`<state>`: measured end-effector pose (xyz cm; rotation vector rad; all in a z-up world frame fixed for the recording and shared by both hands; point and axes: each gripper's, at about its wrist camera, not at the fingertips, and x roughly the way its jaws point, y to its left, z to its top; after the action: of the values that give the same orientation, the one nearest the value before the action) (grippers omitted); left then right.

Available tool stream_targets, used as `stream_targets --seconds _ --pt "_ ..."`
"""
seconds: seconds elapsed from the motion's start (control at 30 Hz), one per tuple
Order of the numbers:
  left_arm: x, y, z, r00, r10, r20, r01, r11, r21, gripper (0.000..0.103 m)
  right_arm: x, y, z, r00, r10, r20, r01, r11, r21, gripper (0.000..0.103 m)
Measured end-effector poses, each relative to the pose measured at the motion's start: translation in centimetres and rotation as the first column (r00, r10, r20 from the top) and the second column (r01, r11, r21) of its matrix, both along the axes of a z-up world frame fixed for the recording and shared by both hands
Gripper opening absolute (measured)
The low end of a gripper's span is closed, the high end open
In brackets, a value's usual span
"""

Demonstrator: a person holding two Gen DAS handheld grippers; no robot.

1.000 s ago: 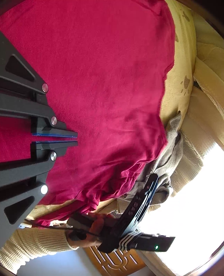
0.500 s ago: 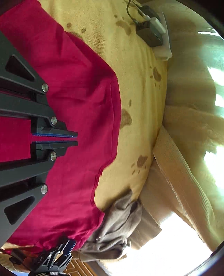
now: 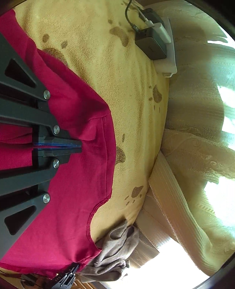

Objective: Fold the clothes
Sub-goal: 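Release the shirt with the right tool while the left tool keeps holding the hem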

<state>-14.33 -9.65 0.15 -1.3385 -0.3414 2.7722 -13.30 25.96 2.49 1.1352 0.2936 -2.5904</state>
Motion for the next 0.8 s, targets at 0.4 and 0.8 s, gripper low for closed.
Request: stream_targets --seconds 0.4,0.8 --pt "9.4 1.8 3.2 0.981 -0.163 0.104 0.174 0.979 -0.104 0.002 11.3 -1.1 5.1 0.984 0.149 -0.099 -0.154 0.986 -0.055 0.088" --pt "12.7 0.2 1.5 0.989 -0.134 0.061 0.135 0.991 -0.009 0.002 24.3 -2.7 -0.4 0.874 0.475 0.101 -0.479 0.878 0.015 0.087"
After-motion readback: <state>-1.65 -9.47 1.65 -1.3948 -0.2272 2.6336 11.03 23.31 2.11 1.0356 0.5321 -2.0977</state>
